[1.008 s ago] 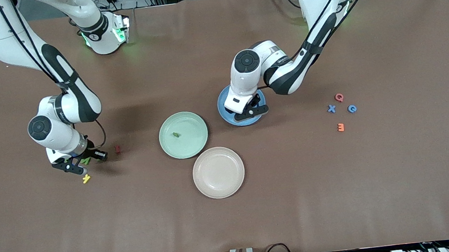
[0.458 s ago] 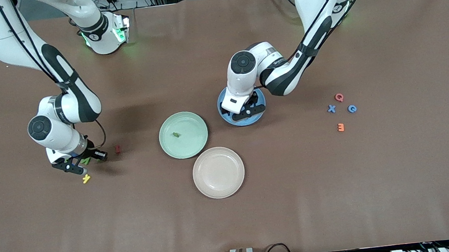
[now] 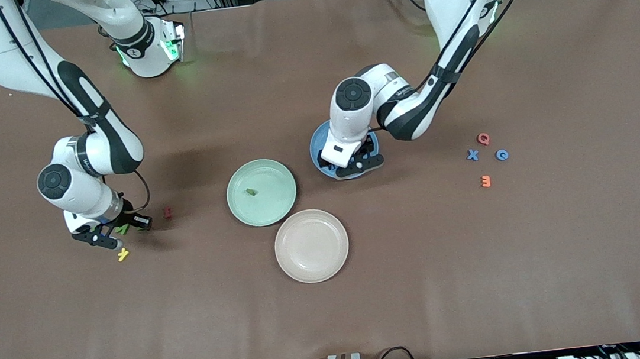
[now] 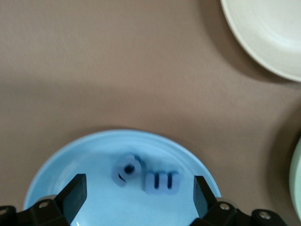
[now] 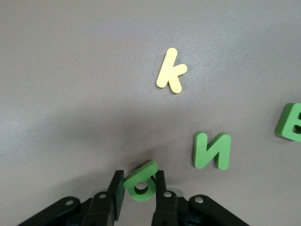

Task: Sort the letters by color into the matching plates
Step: 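Place the green 'b' on the green plate while the left gripper returns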

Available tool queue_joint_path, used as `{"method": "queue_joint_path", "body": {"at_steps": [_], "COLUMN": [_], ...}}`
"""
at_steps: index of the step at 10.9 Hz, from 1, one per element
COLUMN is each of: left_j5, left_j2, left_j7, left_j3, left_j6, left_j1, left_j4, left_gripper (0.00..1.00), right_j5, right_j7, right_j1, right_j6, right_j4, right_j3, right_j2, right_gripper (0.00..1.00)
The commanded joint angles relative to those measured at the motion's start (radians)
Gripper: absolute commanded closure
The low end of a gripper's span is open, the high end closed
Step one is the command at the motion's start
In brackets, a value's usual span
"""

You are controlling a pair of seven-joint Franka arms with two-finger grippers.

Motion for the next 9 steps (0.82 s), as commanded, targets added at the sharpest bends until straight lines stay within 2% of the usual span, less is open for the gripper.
{"method": "queue_joint_path", "body": {"at_steps": [1, 2, 4, 7, 9], "left_j5": [-0.003, -0.001, -0.001, -0.003, -0.009], "left_j2": [-0.039, -0.059, -0.099, -0.162, -0.207], "left_j7": [0.097, 0.102, 0.231, 0.336, 0.396], "left_j3": [0.0, -0.002, -0.006, -0.009, -0.011], "left_j6": [-0.021, -0.021, -0.051, -0.131, -0.159], "left_j1": [0.059, 0.09, 0.13, 0.161, 0.196], "left_j4": [0.0, -0.003, -0.011, -0.022, -0.023], "left_gripper": [0.0, 0.0, 0.0, 0.0, 0.0], "right_j5": [-0.012, -0.012, -0.006, 0.003, 0.043], "right_j7": [-0.024, -0.026, -0.021, -0.006, 0.011], "right_j1": [-0.004, 0.001, 0.025, 0.071, 0.113], "right_j6": [-0.079, -0.102, -0.148, -0.151, -0.159], "right_j4": [-0.004, 0.006, 0.028, 0.03, 0.033], "right_j3": [0.005, 0.005, 0.005, 0.005, 0.005], "right_j2": [-0.071, -0.079, -0.085, -0.093, -0.096], "right_gripper": [0.74, 0.74, 0.74, 0.74, 0.74]}}
